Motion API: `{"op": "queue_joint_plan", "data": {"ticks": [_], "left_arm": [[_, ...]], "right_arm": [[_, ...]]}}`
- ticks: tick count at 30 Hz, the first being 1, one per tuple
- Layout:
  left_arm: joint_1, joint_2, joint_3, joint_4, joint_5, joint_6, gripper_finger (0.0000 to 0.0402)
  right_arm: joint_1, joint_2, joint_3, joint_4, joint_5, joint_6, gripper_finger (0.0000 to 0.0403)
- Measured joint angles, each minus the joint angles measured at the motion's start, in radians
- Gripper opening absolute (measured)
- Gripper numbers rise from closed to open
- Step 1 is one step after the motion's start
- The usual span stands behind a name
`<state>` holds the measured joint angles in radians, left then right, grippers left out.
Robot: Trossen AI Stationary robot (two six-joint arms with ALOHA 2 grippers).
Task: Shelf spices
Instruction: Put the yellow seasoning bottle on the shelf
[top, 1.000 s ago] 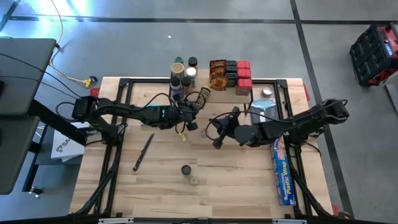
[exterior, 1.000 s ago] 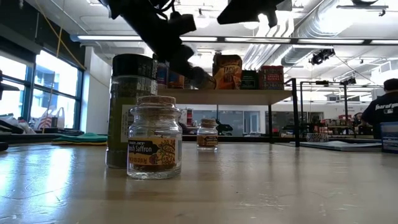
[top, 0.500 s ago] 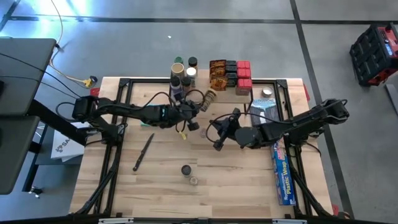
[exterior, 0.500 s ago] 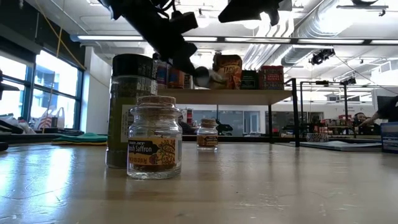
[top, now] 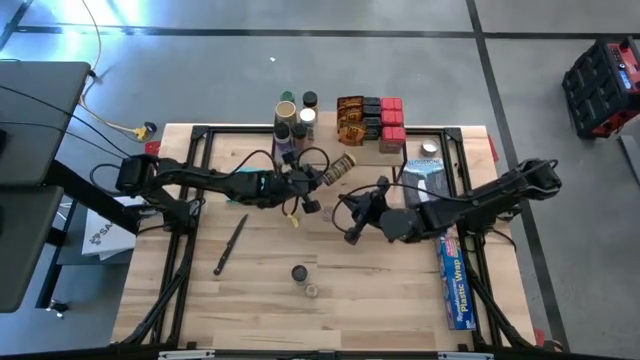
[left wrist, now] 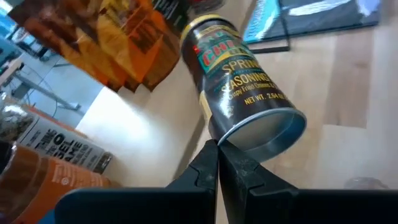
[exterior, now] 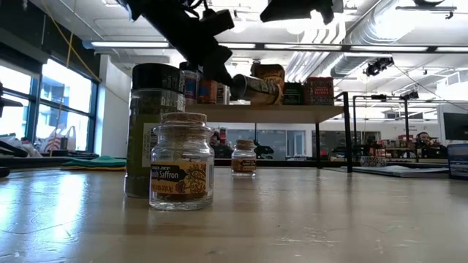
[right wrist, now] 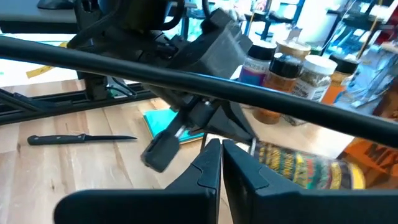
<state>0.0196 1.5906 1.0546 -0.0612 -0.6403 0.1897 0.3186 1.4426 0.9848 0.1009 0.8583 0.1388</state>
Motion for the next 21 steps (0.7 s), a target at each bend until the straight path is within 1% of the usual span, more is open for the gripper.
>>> {"op": "queue_joint_plan", "data": {"ticks": [2, 7, 11, 13, 15, 17, 19, 21], "left_arm": [[-0.019, 0.0, 0.0, 0.0, -0.006, 0.008, 0.0001], [-0.086, 0.0, 0.0, 0.008, -0.072, 0.017, 0.0], [-0.139, 0.0, 0.0, 0.013, -0.1, -0.011, 0.0], [-0.165, 0.0, 0.0, 0.013, -0.103, -0.036, 0.0], [-0.194, 0.0, 0.0, 0.015, -0.116, -0.059, 0.0], [-0.226, 0.0, 0.0, 0.015, -0.141, -0.086, 0.0], [-0.255, -0.005, 0.0, 0.014, -0.16, -0.119, 0.0], [-0.285, -0.017, 0.0, 0.014, -0.173, -0.163, 0.0]], "right_arm": [[0.021, -0.003, 0.0, -0.001, 0.029, -0.016, 0.0008], [0.079, -0.023, 0.0, -0.013, 0.099, -0.028, 0.0008], [0.122, -0.053, 0.0, -0.045, 0.123, -0.024, 0.0008], [0.145, -0.073, 0.0, -0.089, 0.122, 0.001, 0.0009], [0.17, -0.096, 0.0, -0.164, 0.119, 0.056, 0.0009], [0.196, -0.12, 0.0, -0.271, 0.112, 0.151, 0.0009], [0.22, -0.146, 0.0, -0.398, 0.058, 0.267, 0.0011], [0.244, -0.16, 0.0, -0.512, -0.012, 0.378, 0.0021]]}}
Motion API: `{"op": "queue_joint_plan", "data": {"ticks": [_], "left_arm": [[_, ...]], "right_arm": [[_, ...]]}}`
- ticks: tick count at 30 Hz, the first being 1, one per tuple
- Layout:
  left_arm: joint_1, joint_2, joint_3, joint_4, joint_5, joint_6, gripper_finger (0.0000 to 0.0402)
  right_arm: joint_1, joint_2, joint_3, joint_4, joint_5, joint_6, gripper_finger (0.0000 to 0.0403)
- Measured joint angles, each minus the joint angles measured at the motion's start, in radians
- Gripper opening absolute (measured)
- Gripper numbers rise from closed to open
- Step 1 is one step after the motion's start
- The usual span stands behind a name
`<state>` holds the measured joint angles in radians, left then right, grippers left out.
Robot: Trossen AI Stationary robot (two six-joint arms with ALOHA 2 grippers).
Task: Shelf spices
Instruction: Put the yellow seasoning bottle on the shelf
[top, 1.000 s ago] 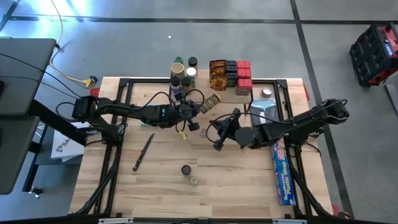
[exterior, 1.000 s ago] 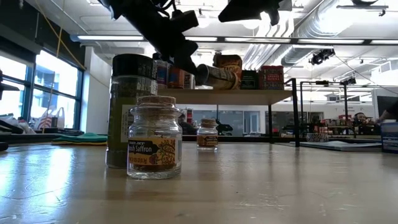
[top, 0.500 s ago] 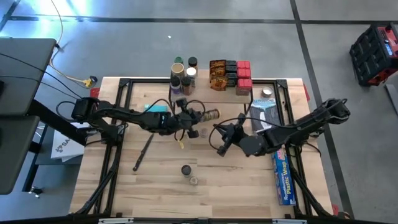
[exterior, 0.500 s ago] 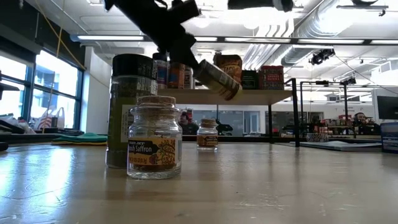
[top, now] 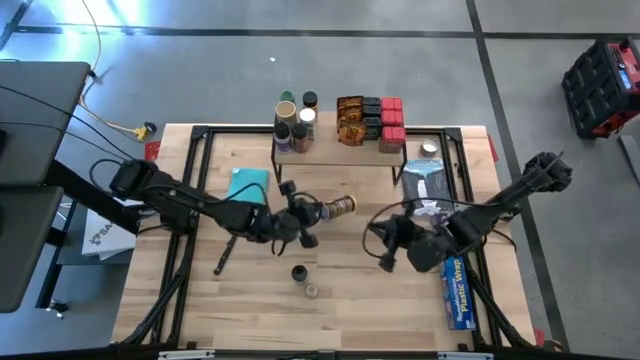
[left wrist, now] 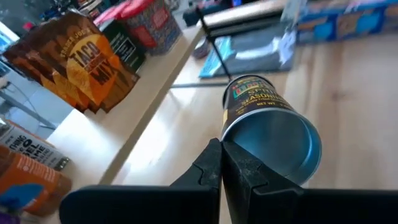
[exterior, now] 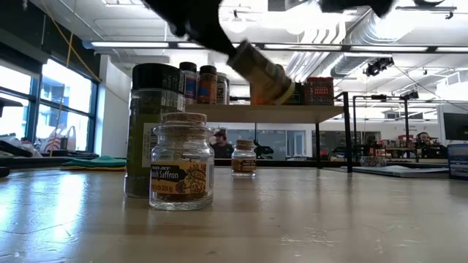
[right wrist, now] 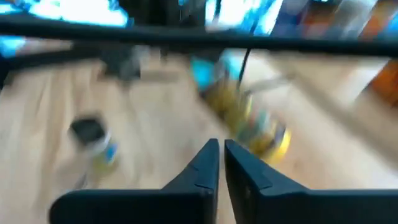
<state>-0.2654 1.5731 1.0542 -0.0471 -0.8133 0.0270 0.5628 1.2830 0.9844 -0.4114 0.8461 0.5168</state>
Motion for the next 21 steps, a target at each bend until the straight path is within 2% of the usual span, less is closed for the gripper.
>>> {"op": "queue_joint_plan", "data": {"ticks": [2, 4, 7, 9, 12, 16, 19, 21], "left_arm": [[-0.031, -0.019, 0.0, 0.001, -0.017, -0.038, 0.0], [-0.065, -0.038, 0.0, 0.001, -0.055, -0.065, 0.0], [-0.123, -0.072, 0.0, 0.007, -0.115, -0.084, 0.0], [-0.162, -0.095, 0.0, 0.029, -0.145, -0.081, 0.0], [-0.223, -0.116, 0.0, 0.092, -0.188, -0.025, 0.0], [-0.285, -0.131, 0.0, 0.217, -0.219, 0.102, 0.0], [-0.317, -0.132, 0.0, 0.34, -0.273, 0.215, 0.0], [-0.327, -0.132, 0.0, 0.413, -0.288, 0.29, 0.0]], "right_arm": [[0.028, 0.001, 0.0, -0.105, -0.065, 0.11, 0.0043], [0.057, 0.005, -0.024, -0.134, -0.095, 0.2, 0.0073], [0.097, 0.005, -0.11, -0.094, -0.093, 0.343, 0.0127], [0.101, 0.005, -0.186, -0.006, -0.084, 0.442, 0.016], [0.084, 0.005, -0.315, 0.322, -0.08, 0.439, 0.0203], [0.017, 0.005, -0.472, 0.884, -0.104, 0.277, 0.0249], [-0.053, 0.014, -0.547, 1.247, -0.206, 0.161, 0.0275], [-0.094, 0.029, -0.56, 1.403, -0.274, 0.106, 0.0286]]}}
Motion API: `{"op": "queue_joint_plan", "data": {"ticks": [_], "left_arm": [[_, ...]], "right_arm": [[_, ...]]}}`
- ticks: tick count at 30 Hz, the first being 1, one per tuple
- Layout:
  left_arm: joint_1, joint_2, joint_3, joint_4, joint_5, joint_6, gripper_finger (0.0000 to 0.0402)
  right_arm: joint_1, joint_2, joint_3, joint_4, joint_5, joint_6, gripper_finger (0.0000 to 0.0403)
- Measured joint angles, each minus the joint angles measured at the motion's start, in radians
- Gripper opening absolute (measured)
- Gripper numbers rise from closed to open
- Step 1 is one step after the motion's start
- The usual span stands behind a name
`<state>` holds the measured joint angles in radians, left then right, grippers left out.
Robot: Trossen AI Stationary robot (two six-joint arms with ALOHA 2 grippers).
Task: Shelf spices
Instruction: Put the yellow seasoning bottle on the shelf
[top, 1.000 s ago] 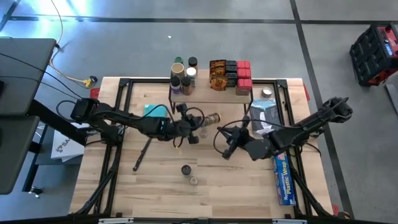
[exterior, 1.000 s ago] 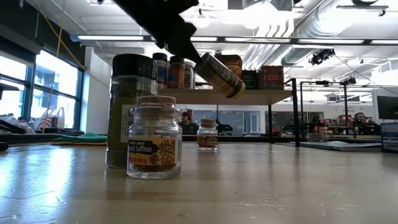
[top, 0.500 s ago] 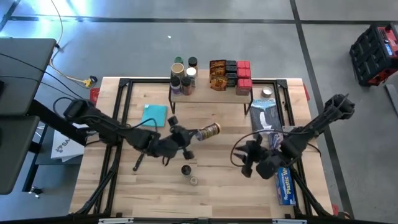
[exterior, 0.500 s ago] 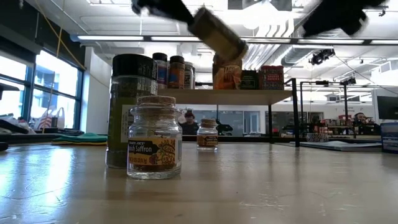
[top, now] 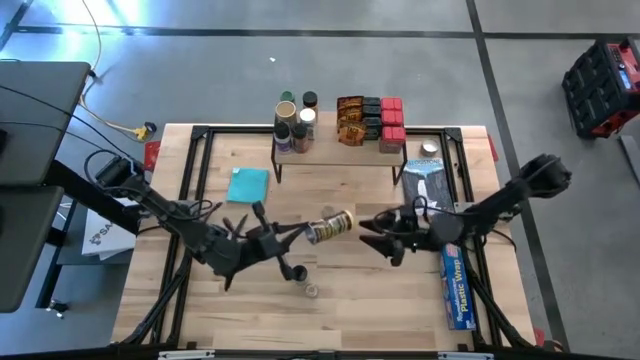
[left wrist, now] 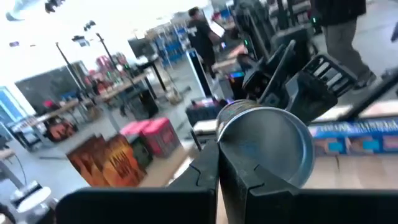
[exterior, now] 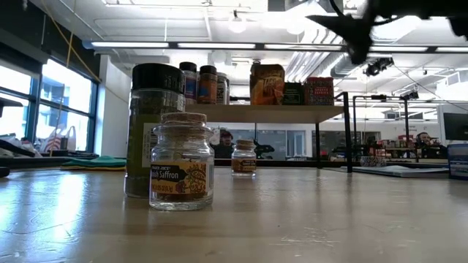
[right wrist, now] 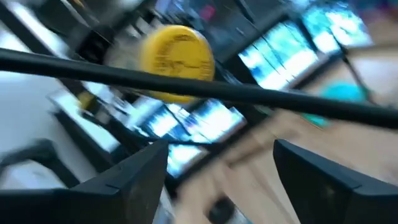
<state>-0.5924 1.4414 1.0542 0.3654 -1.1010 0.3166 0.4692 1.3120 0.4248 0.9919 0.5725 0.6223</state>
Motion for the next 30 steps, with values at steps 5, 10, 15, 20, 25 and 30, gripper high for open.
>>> {"op": "queue_joint_plan", "data": {"ticks": [5, 10, 15, 20, 25, 30], "left_arm": [[0.004, 0.0, 0.0, 0.124, -0.044, 0.139, 0.0], [0.004, 0.0, 0.0, 0.211, -0.034, 0.221, 0.0], [0.004, 0.0, 0.0, 0.249, -0.029, 0.262, 0.0], [0.016, 0.0, 0.0, 0.263, -0.02, 0.261, 0.0], [0.051, 0.0, 0.0, 0.143, 0.007, 0.175, 0.0], [0.071, 0.002, 0.0, -0.105, 0.014, -0.018, 0.0]], "right_arm": [[-0.067, 0.063, 0.046, 0.141, -0.129, -0.056, 0.0293], [-0.105, 0.151, 0.116, 0.253, -0.154, -0.067, 0.0294], [-0.138, 0.207, 0.147, 0.405, -0.177, -0.04, 0.0294], [-0.177, 0.219, 0.164, 0.353, -0.218, 0.008, 0.0294], [-0.189, 0.214, 0.164, 0.271, -0.206, -0.028, 0.0293], [-0.176, 0.214, 0.164, 0.237, -0.207, -0.042, 0.0293]]}}
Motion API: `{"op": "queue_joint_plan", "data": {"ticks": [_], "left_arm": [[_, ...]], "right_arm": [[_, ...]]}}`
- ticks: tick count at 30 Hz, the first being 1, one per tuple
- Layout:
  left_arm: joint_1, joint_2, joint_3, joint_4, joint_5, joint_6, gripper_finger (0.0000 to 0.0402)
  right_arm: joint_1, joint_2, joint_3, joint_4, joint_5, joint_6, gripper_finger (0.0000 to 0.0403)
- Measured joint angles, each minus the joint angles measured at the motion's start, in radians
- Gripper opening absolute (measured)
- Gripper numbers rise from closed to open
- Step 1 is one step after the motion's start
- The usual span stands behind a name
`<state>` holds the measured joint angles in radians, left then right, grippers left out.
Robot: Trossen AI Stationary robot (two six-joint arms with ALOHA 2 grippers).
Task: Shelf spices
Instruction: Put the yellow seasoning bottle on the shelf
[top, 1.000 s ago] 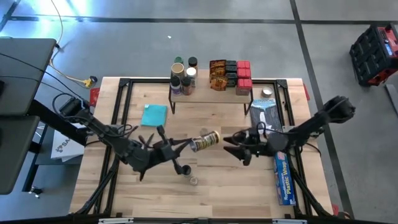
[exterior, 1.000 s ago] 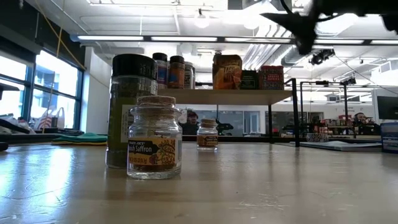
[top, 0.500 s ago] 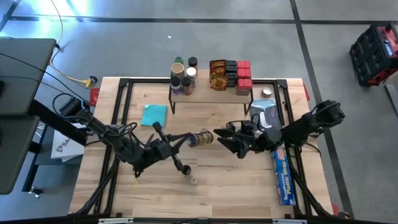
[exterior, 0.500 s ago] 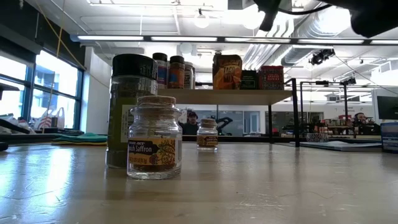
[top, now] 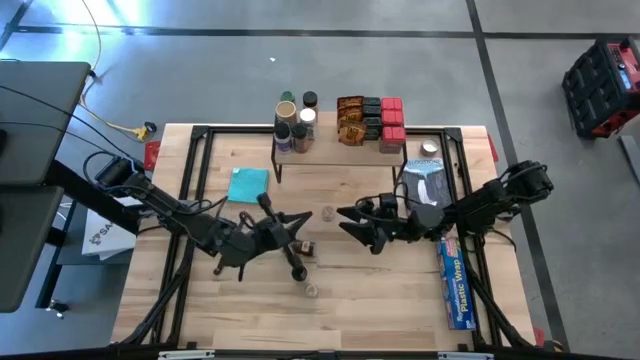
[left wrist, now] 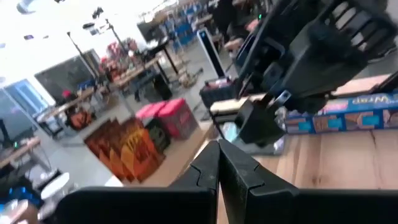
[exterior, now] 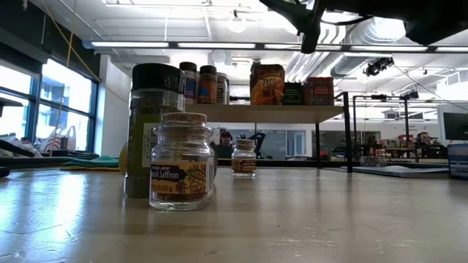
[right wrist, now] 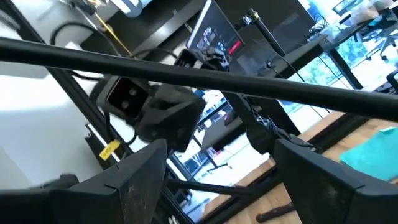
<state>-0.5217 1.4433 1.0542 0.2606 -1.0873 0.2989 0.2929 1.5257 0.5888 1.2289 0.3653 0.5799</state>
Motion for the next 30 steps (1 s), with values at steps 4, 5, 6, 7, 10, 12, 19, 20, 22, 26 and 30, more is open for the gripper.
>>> {"op": "queue_joint_plan", "data": {"ticks": [4, 5, 6, 7, 10, 12, 19, 20, 22, 26, 30], "left_arm": [[-0.012, -0.012, 0.0, -0.104, -0.003, -0.104, 0.0], [-0.024, -0.021, 0.0, -0.151, -0.002, -0.14, 0.0], [-0.036, -0.035, 0.0, -0.215, 0.005, -0.191, 0.0], [-0.053, -0.052, 0.0, -0.296, 0.021, -0.259, 0.0], [-0.092, -0.118, 0.0, -0.616, 0.137, -0.566, 0.0], [-0.11, -0.152, 0.0, -0.837, 0.247, -0.81, 0.0003], [-0.144, -0.138, -0.101, -1.03, 0.406, -1.11, 0.0097], [-0.134, -0.131, -0.135, -0.997, 0.412, -1.095, 0.0118], [-0.102, -0.121, -0.198, -0.918, 0.425, -1.049, 0.0161], [-0.005, -0.102, -0.325, -0.659, 0.539, -0.865, 0.0247], [0.092, -0.081, -0.417, -0.427, 0.646, -0.666, 0.0307]], "right_arm": [[0.021, -0.001, 0.0, -0.055, -0.003, -0.022, 0.0293], [0.026, -0.004, 0.0, -0.081, -0.004, -0.021, 0.0293], [0.03, -0.009, 0.0, -0.118, -0.003, -0.02, 0.0293], [0.036, -0.017, 0.0, -0.161, -0.003, -0.02, 0.0293], [0.056, -0.059, -0.001, -0.304, -0.001, -0.013, 0.0293], [0.072, -0.085, -0.001, -0.383, 0.008, -0.012, 0.0293], [0.096, -0.107, -0.001, -0.446, 0.053, -0.041, 0.0293], [0.095, -0.107, -0.001, -0.451, 0.053, -0.039, 0.0293], [0.096, -0.107, -0.001, -0.466, 0.054, -0.039, 0.0293], [0.095, -0.107, -0.001, -0.483, 0.052, -0.027, 0.0293], [0.095, -0.107, -0.001, -0.493, 0.048, -0.012, 0.0293]]}}
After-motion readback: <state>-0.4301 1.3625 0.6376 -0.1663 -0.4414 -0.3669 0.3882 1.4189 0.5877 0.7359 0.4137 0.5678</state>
